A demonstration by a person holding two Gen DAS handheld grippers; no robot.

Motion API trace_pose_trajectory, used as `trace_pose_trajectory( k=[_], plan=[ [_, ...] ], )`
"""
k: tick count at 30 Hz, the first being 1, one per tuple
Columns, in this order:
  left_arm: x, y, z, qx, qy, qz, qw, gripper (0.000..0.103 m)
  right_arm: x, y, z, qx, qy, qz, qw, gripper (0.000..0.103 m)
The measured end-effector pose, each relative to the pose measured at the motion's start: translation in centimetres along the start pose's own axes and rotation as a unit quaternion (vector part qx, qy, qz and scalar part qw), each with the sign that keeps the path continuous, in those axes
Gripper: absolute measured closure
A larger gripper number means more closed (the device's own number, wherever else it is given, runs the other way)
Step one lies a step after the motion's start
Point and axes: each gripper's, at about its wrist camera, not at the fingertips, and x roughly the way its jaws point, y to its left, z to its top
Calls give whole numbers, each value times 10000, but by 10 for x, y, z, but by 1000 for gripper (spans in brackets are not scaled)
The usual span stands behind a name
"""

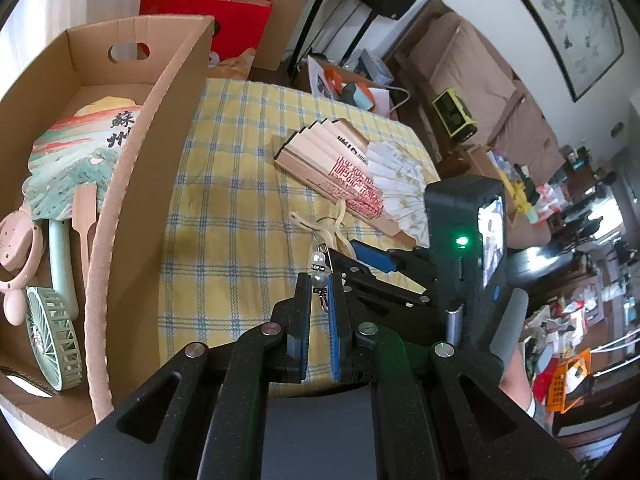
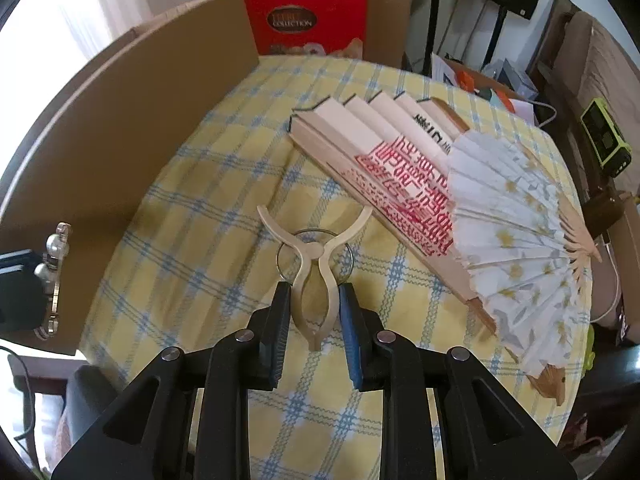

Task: Organize objects
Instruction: 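Grasp the cream hair clip with the right gripper and lift it, then carry the hair clip and pin into the box and open both grippers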

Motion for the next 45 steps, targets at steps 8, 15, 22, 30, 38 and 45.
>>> trace_pose_trajectory(
  k=[8,15,22,30,38,45],
  plan=[
    [-19,-3,0,54,-157,-41,9999,96,-37,11,9,3,-363,181,9992,80],
    [-47,9,1,-7,-390,-14,9992,96,-72,34,21,-116,-619,388,9973,80],
    [-68,33,-1,-172,-551,113,9983,96,-95,61,29,-231,-753,580,9952,80],
    [-90,70,-3,-433,-702,285,9962,96,-113,95,40,-474,-866,771,9921,80],
    [-97,103,-9,-679,-750,587,9931,96,-117,133,54,-708,-867,922,9894,80],
    [-101,123,-12,-717,-888,1209,9861,96,-109,151,58,-733,-843,1017,9885,80]
  ],
)
